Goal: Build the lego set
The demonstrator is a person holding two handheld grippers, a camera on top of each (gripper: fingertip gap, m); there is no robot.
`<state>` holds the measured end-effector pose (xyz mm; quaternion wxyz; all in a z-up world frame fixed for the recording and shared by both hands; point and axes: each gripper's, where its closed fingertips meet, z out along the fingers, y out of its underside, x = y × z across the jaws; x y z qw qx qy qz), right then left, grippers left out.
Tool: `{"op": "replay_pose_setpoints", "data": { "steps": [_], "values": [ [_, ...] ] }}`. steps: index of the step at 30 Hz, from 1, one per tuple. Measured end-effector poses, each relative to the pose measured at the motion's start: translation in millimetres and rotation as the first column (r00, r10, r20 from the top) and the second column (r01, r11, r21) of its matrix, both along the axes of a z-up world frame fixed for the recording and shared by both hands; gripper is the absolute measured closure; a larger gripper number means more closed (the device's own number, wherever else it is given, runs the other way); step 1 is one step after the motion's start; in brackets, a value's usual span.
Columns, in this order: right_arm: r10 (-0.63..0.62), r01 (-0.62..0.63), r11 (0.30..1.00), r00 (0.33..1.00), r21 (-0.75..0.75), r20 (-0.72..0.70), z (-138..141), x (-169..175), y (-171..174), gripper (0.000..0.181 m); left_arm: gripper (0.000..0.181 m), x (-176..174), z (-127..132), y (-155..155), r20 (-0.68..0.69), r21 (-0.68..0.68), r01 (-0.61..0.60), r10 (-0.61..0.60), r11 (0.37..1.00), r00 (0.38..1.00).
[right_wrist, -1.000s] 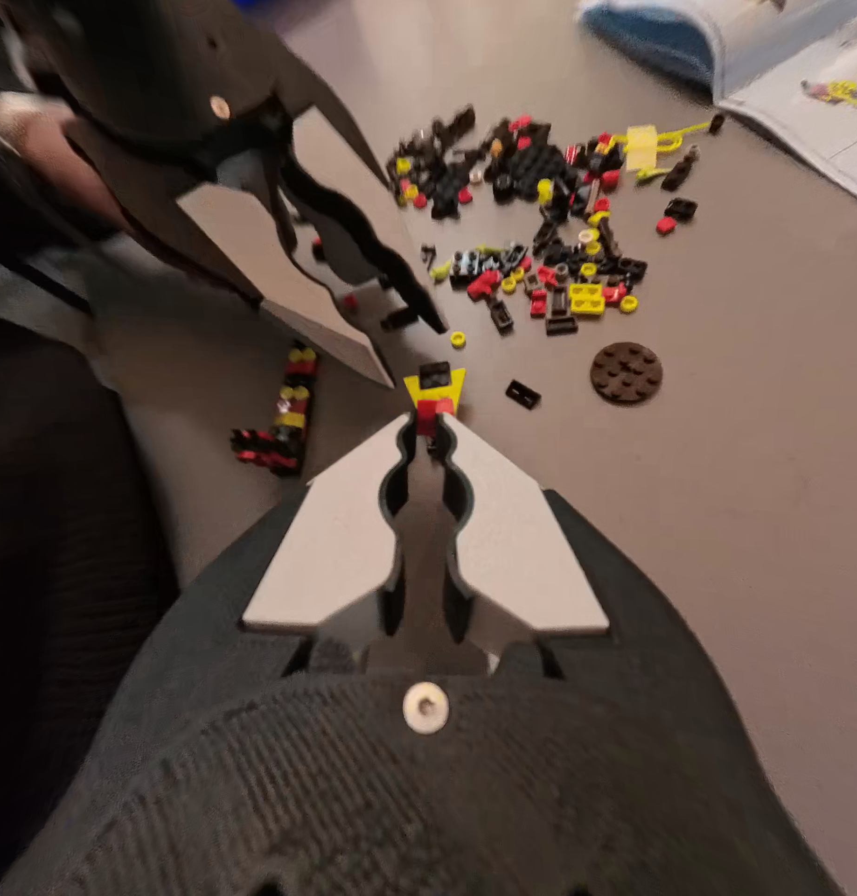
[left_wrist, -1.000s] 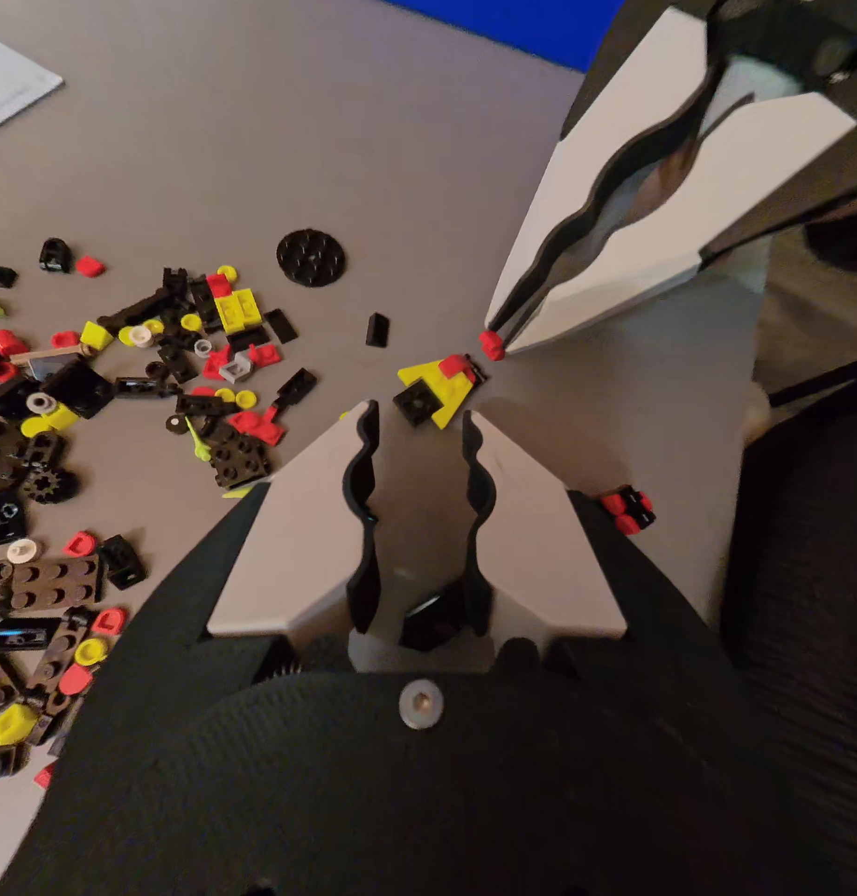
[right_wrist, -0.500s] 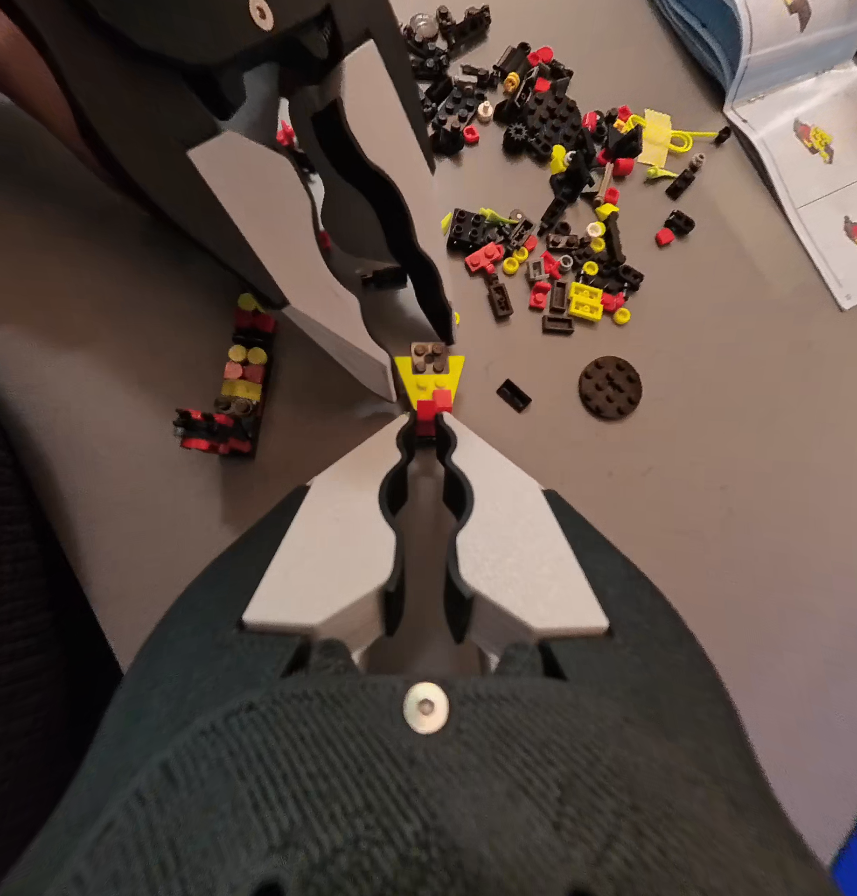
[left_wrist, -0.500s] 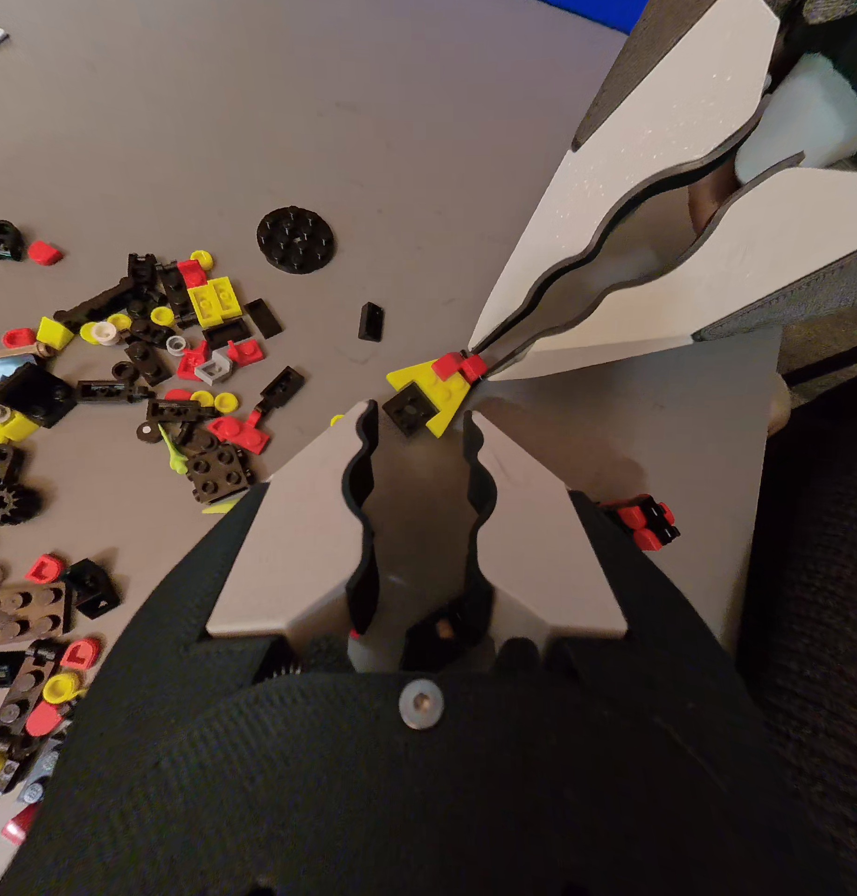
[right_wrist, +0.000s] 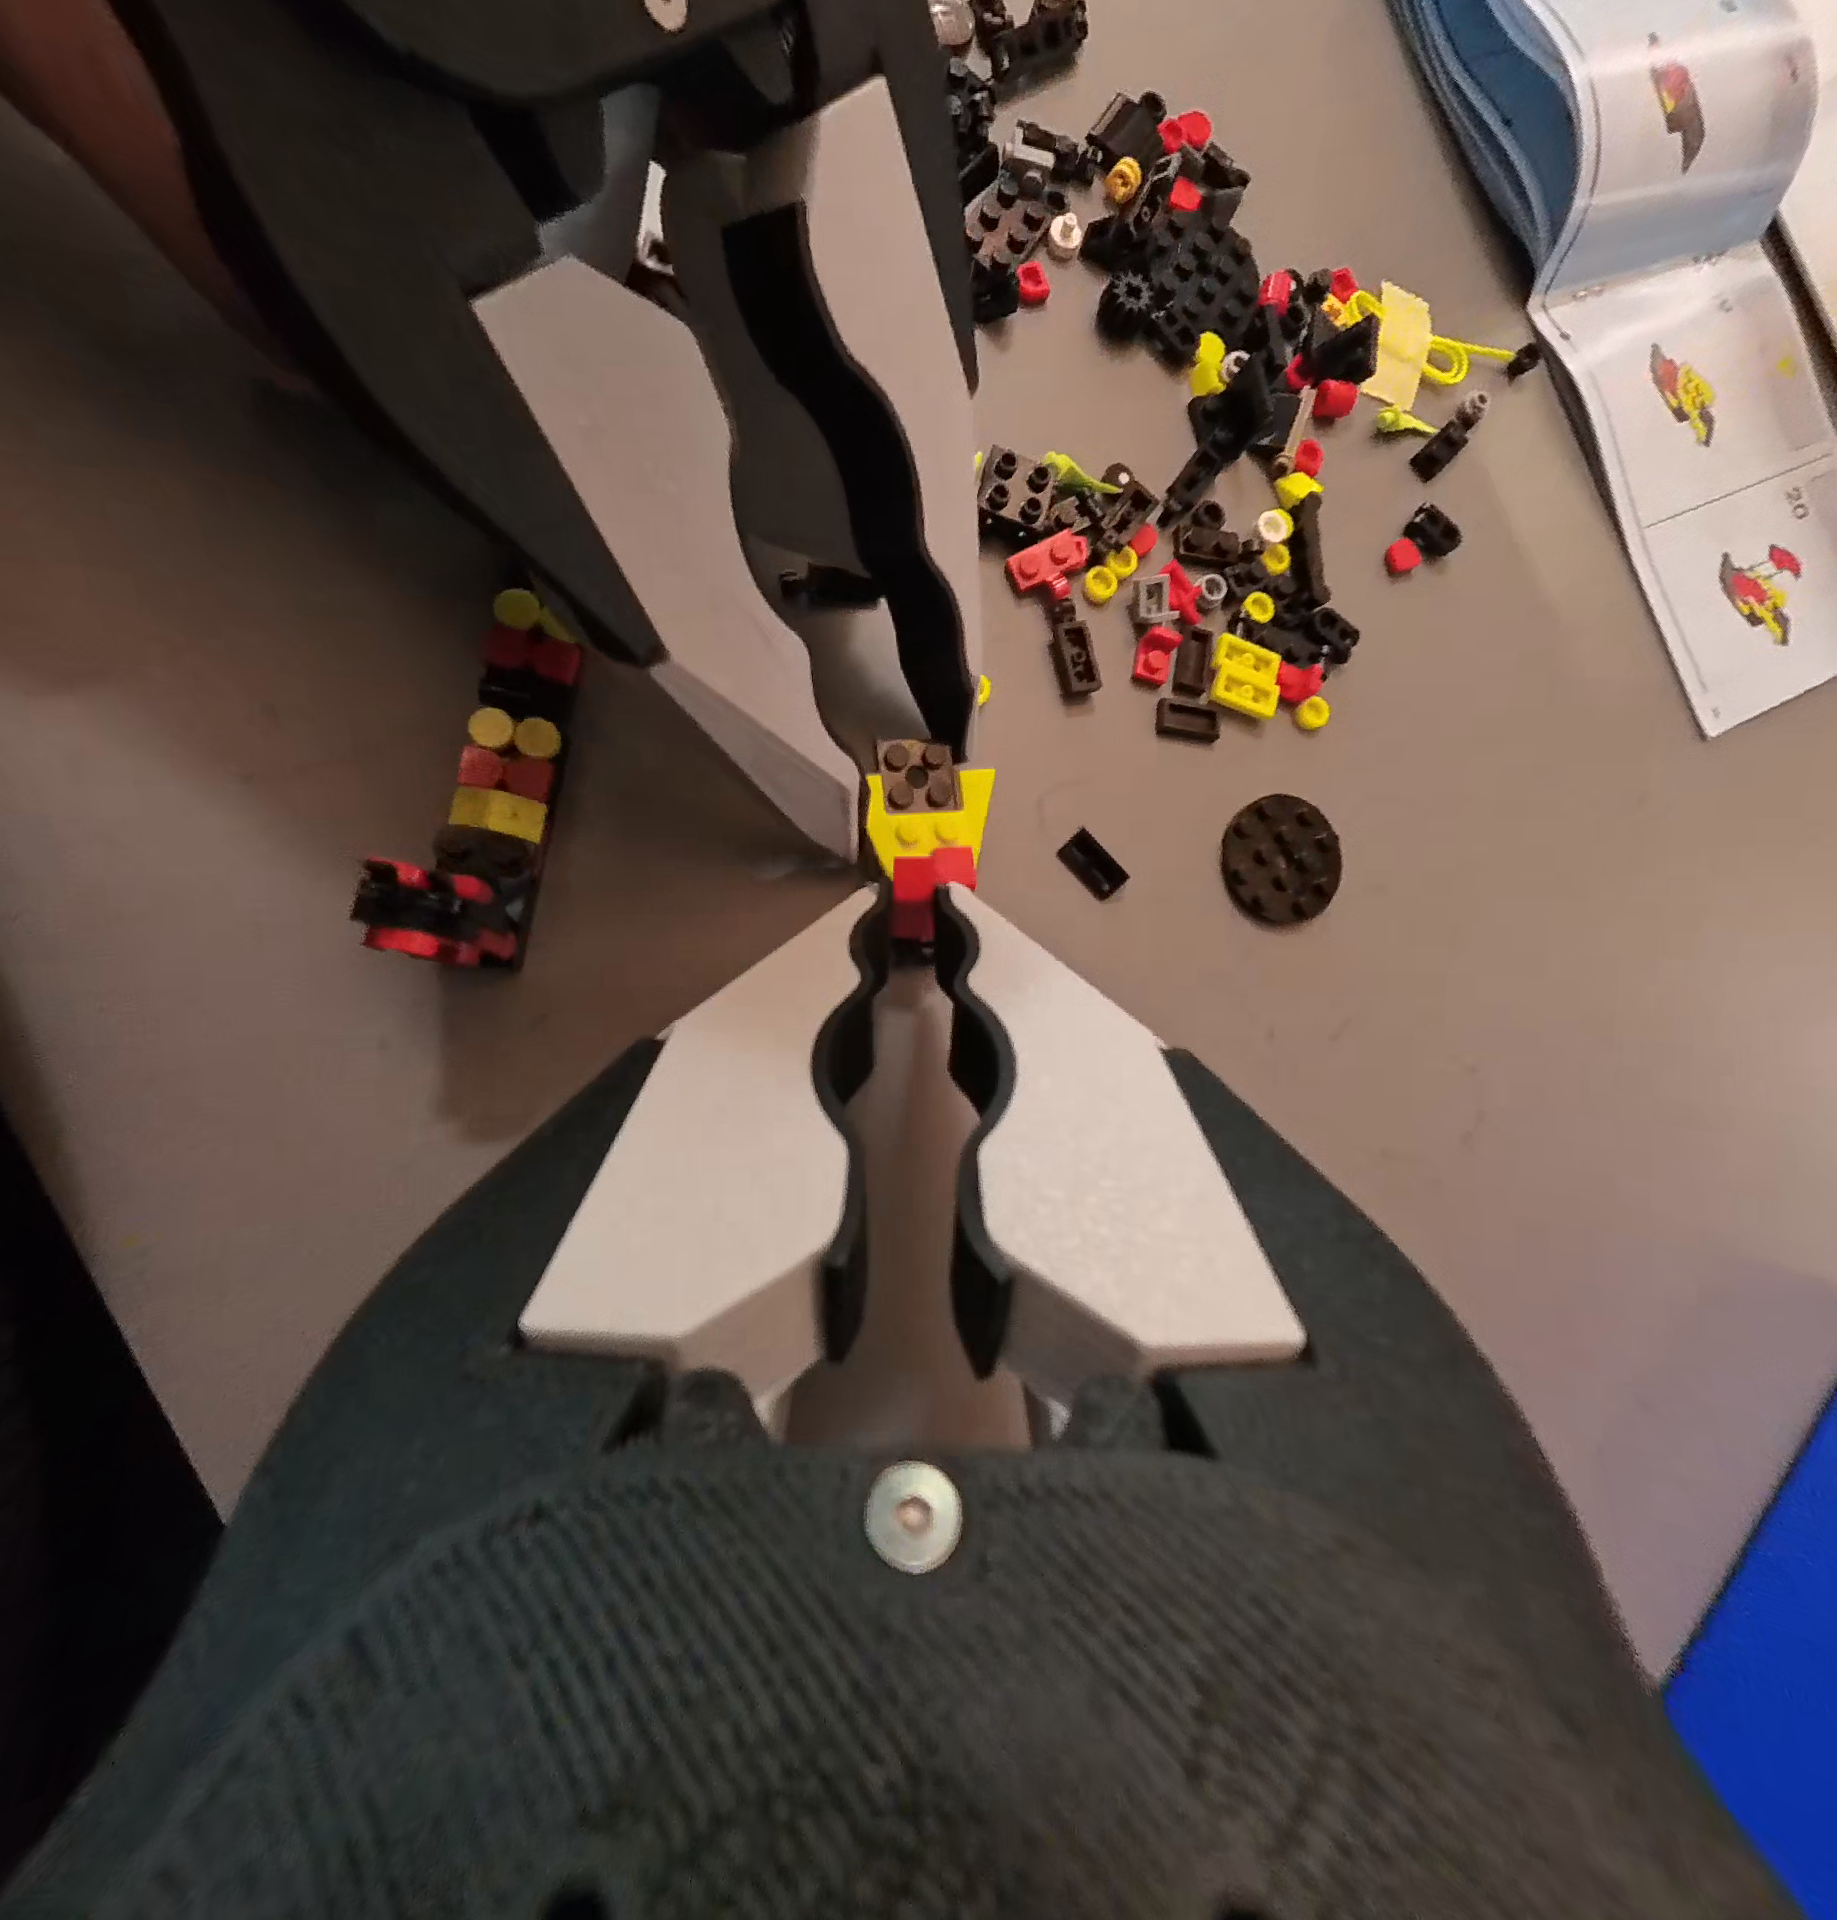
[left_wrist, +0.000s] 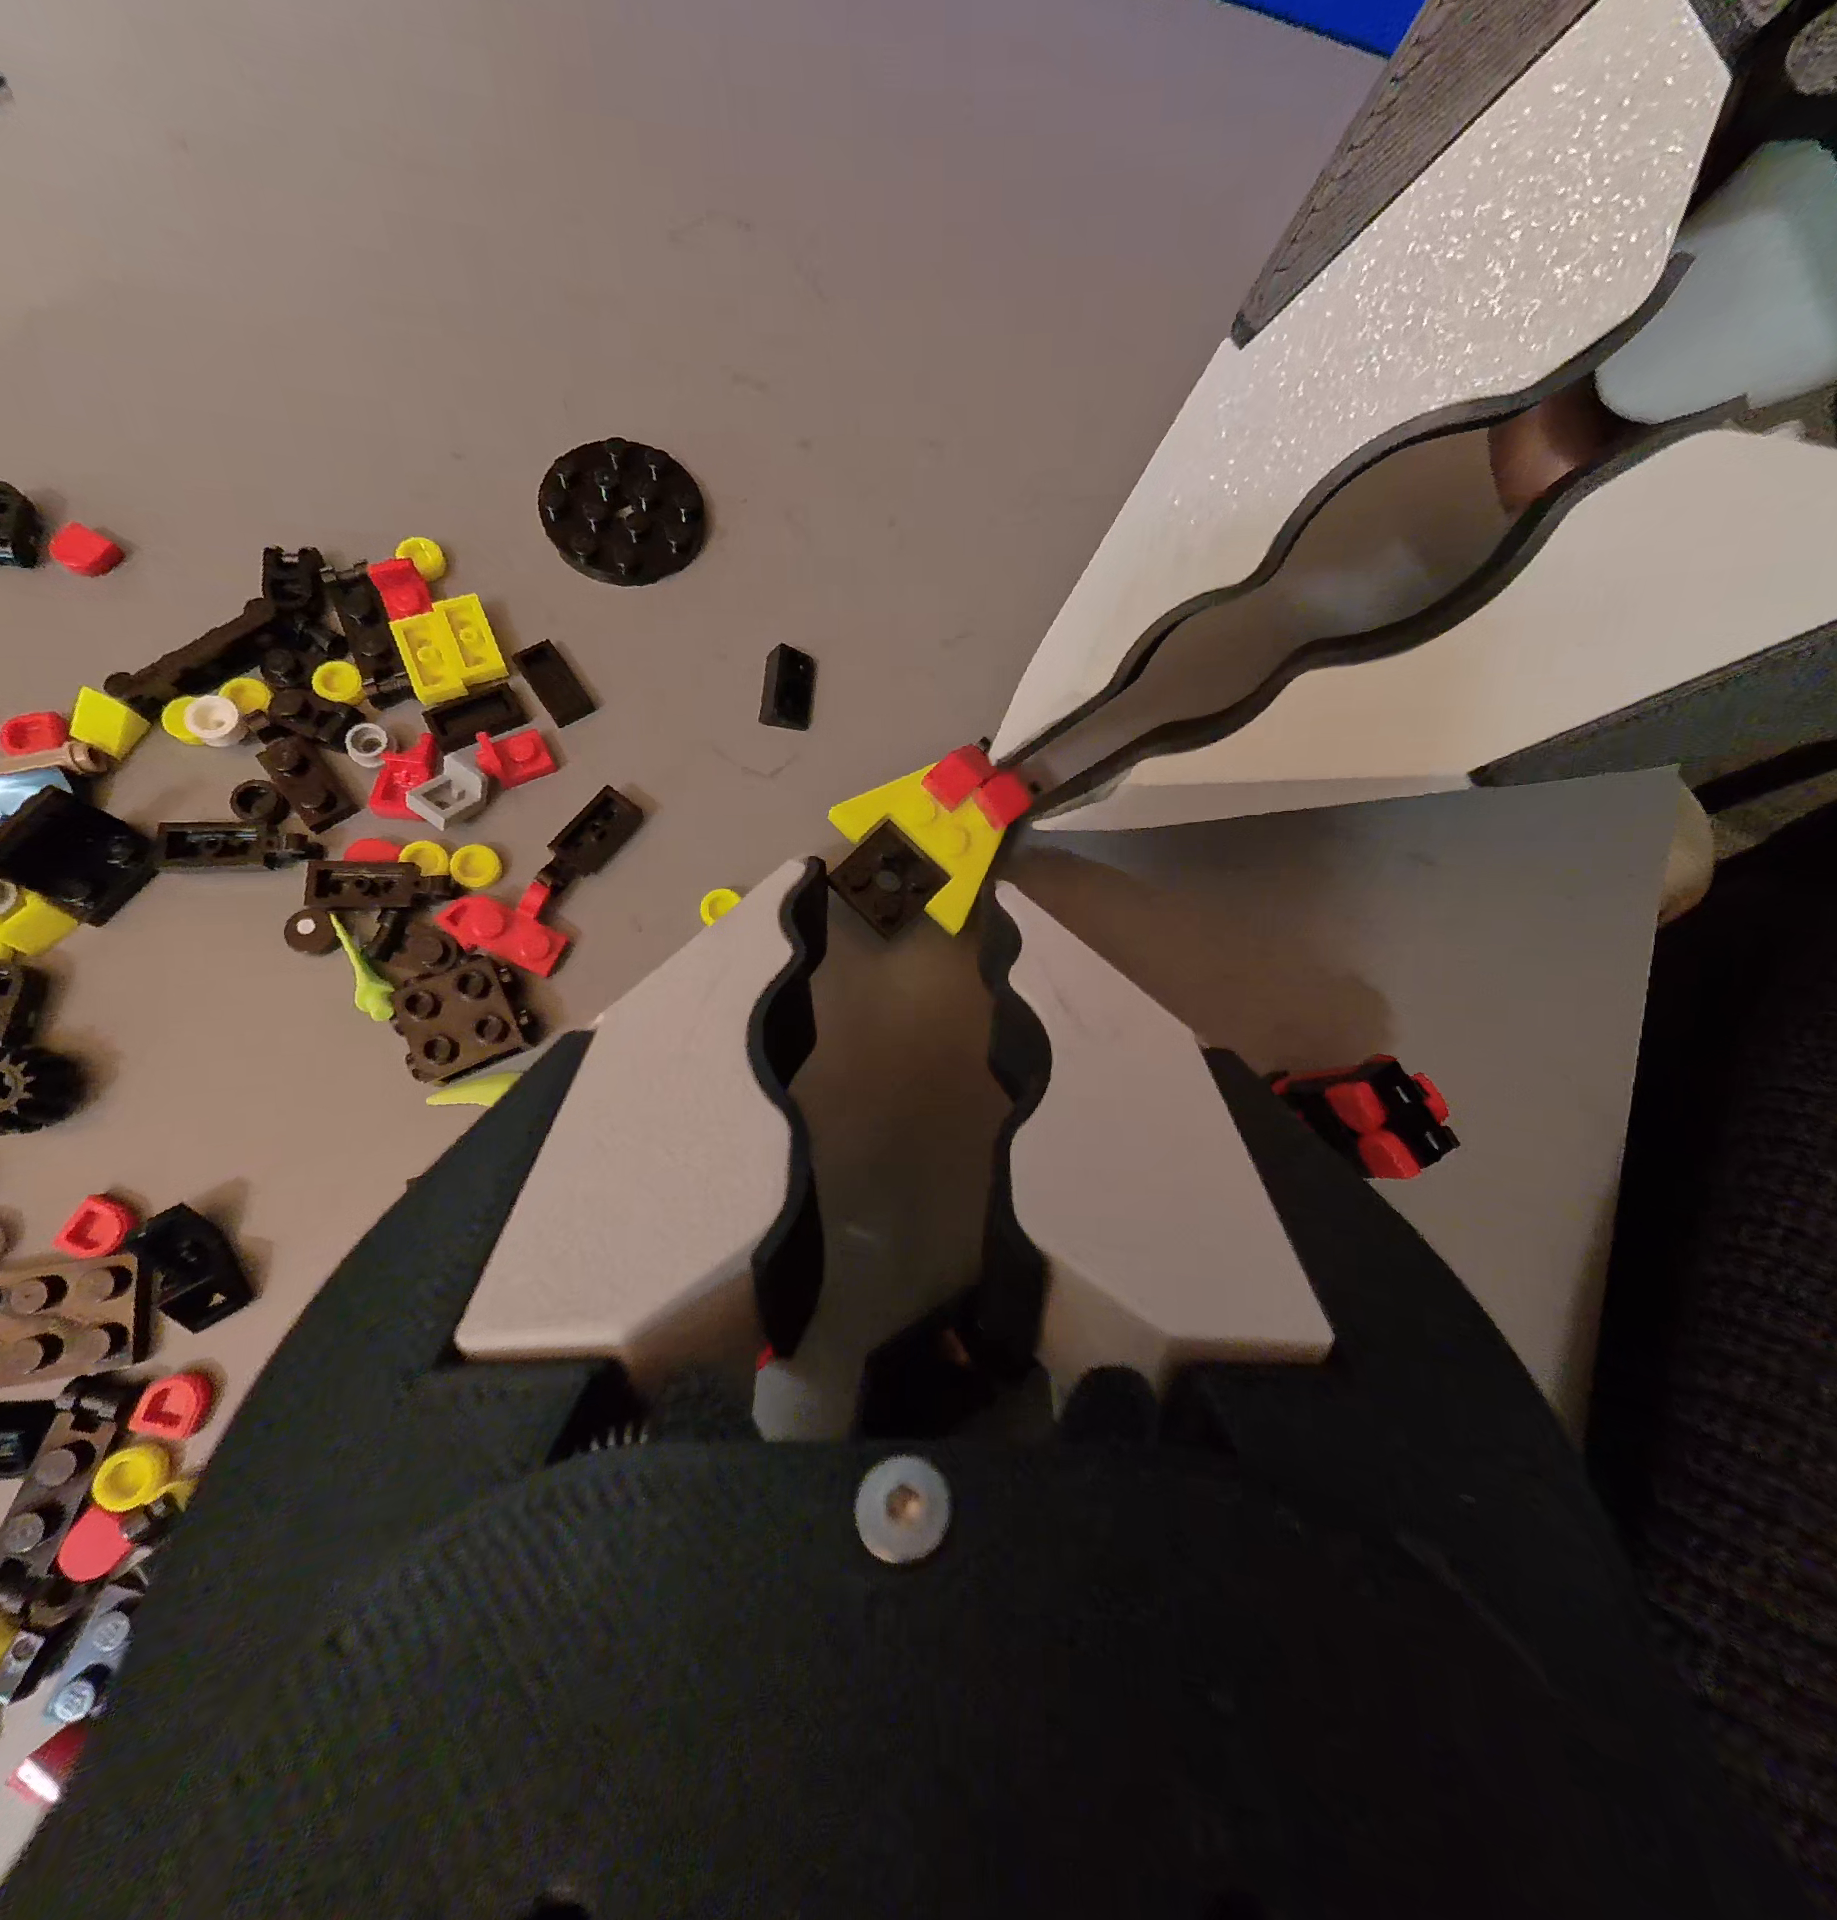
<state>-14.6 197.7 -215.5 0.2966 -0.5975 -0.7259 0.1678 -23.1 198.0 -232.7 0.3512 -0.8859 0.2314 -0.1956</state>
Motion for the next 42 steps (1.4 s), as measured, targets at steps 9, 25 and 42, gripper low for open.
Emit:
{"op": "replay_pose_setpoints", "data": {
  "steps": [9,25,42],
  "values": [
    [0.027,-0.028,0.998,0.999,0.062,0.02,-1.8,-0.3,1.2,0.175,0.155,-0.3,-0.6,-0.4,-0.01,0.001,0.004,-0.003,1.0,1.0],
    [0.042,-0.043,0.996,0.999,0.076,0.007,-0.1,-1.1,3.2,0.175,0.156,0.0,-0.8,-0.9,-0.009,0.0,0.011,-0.011,1.0,1.0],
    [0.068,-0.067,0.997,0.998,0.034,-0.019,-1.4,-0.8,1.0,0.175,0.157,-0.5,-0.6,-3.2,-0.011,0.0,0.033,-0.033,0.999,0.999]
  ]
}}
